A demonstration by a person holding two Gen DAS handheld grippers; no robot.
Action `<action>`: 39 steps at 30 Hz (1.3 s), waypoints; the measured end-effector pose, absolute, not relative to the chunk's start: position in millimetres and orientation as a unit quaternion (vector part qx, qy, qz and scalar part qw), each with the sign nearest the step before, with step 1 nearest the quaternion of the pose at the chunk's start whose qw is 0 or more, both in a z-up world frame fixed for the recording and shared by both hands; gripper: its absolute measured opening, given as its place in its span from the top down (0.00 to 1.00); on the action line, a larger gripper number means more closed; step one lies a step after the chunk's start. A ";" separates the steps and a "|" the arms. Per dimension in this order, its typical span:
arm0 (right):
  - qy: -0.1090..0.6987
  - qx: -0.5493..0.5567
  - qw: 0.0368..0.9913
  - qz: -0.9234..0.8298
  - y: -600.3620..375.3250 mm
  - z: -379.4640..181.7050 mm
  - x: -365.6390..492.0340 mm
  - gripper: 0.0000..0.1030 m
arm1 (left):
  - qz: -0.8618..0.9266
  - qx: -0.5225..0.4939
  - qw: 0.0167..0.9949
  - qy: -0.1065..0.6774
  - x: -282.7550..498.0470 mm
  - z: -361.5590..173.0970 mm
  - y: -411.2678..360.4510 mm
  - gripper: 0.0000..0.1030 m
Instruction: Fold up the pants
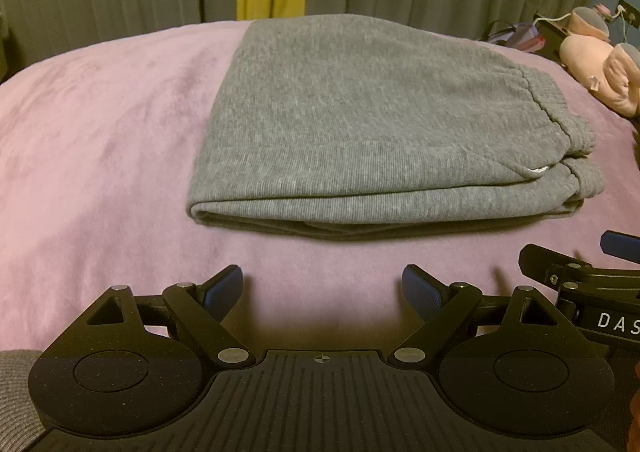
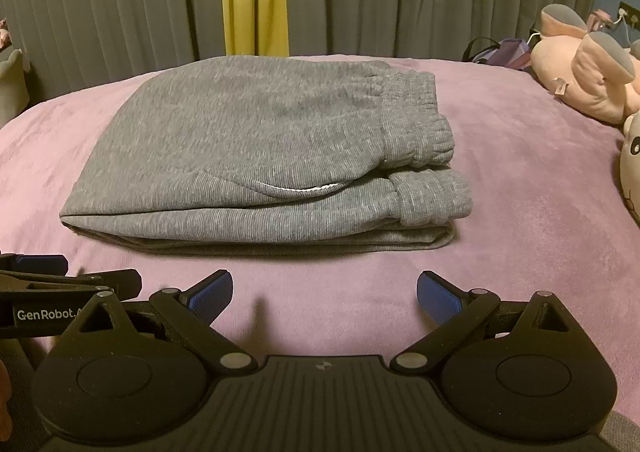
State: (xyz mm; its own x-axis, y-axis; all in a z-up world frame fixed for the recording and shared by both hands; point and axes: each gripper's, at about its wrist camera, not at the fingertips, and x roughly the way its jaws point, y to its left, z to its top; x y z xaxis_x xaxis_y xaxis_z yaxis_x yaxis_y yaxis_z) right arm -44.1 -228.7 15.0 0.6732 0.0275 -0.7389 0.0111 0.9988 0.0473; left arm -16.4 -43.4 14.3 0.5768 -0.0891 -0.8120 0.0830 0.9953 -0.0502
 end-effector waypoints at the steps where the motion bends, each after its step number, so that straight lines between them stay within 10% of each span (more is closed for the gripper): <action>1: 0.404 0.024 0.914 0.005 -228.7 15.2 -44.3 0.04 | -0.049 -0.003 0.888 0.457 -16.3 14.3 -43.3 0.11; 39: 0.400 0.024 0.916 0.002 -229.9 18.5 -45.6 0.04 | -0.057 -0.004 0.888 0.456 -17.3 15.3 -43.2 0.11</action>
State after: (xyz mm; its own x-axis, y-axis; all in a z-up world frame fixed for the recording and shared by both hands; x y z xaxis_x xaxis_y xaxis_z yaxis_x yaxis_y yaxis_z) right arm -45.6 -229.9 18.5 0.6796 0.0231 -0.7332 0.0160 0.9988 0.0464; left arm -17.3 -43.2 15.3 0.5786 -0.1043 -0.8089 0.0967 0.9936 -0.0589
